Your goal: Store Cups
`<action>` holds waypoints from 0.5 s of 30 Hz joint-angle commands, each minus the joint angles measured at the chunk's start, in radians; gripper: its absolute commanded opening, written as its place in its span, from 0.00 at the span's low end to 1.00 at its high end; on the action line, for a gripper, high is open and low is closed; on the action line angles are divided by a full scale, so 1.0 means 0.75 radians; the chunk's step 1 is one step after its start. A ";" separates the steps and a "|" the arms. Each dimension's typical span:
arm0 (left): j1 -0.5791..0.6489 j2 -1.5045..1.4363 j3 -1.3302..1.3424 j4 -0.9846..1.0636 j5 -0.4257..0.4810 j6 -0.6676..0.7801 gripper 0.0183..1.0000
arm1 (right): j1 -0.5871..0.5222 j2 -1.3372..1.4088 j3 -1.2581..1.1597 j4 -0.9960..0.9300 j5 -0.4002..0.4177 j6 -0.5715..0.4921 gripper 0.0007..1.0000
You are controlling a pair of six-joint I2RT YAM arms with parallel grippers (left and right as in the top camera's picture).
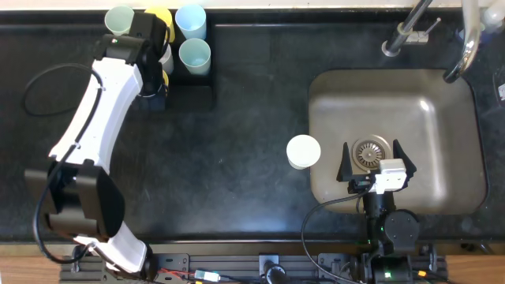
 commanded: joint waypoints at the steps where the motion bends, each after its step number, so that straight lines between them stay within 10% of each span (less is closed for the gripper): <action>1: 0.011 0.053 -0.011 0.026 0.026 -0.034 0.02 | -0.002 -0.011 -0.017 0.007 0.004 0.009 1.00; 15: 0.028 0.115 -0.011 0.077 0.039 -0.034 0.03 | -0.002 -0.011 -0.017 0.007 0.004 0.009 1.00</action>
